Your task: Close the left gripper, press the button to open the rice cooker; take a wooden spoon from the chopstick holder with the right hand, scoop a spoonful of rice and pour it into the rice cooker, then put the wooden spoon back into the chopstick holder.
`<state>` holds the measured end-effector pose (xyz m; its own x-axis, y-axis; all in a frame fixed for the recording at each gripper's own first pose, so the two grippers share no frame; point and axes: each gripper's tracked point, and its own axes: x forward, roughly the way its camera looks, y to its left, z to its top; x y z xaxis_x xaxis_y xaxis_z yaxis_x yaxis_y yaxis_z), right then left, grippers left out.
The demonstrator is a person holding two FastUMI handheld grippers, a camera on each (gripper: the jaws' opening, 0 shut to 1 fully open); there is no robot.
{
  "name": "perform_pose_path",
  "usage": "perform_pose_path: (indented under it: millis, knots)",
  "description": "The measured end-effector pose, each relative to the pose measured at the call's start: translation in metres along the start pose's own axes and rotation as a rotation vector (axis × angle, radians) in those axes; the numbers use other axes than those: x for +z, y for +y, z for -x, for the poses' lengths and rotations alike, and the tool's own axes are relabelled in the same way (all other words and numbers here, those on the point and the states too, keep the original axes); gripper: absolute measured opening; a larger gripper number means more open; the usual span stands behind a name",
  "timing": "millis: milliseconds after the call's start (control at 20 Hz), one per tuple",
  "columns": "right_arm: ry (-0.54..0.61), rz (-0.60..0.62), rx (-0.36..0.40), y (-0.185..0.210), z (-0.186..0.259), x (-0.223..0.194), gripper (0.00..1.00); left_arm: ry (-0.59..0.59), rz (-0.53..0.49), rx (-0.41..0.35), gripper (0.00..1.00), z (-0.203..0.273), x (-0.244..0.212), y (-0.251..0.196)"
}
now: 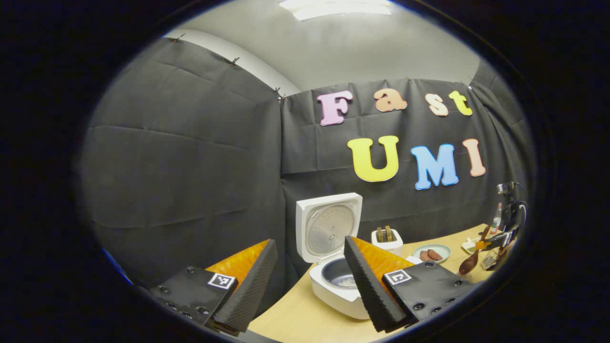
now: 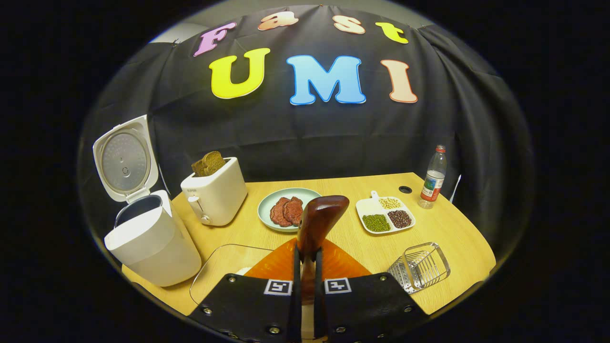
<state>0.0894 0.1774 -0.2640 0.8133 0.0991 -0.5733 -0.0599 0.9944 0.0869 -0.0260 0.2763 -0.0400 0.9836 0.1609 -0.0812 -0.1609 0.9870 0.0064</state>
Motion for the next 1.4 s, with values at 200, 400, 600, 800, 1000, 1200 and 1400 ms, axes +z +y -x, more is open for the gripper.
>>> perform_pose_path:
  millis: [200,400,600,800,1000,1200,1400]
  knots:
    - [0.004,0.051,0.022,0.022,0.0,-0.011,0.1,0.009,-0.003,0.004,1.0,0.0,-0.005,0.003]
    - [0.018,0.049,0.088,0.05,0.007,-0.024,0.1,0.016,0.011,-0.004,0.98,-0.002,-0.008,0.0]
    - [0.06,-0.051,0.173,0.07,0.014,-0.032,0.11,0.006,-0.003,-0.002,0.91,0.001,-0.004,0.0]
    - [0.108,-0.303,0.2,0.054,0.012,-0.032,0.11,0.011,0.005,-0.001,0.98,0.005,-0.004,-0.005]
    - [0.189,-0.582,0.187,0.024,0.003,-0.039,0.11,0.02,0.012,-0.015,0.98,0.005,-0.003,-0.014]
    - [0.206,-0.783,0.221,0.007,0.003,-0.033,0.1,0.009,0.019,-0.033,0.98,0.001,0.006,-0.027]
    - [0.183,-0.894,0.25,-0.011,0.009,-0.015,0.1,-0.002,0.006,-0.062,0.98,-0.001,0.011,-0.043]
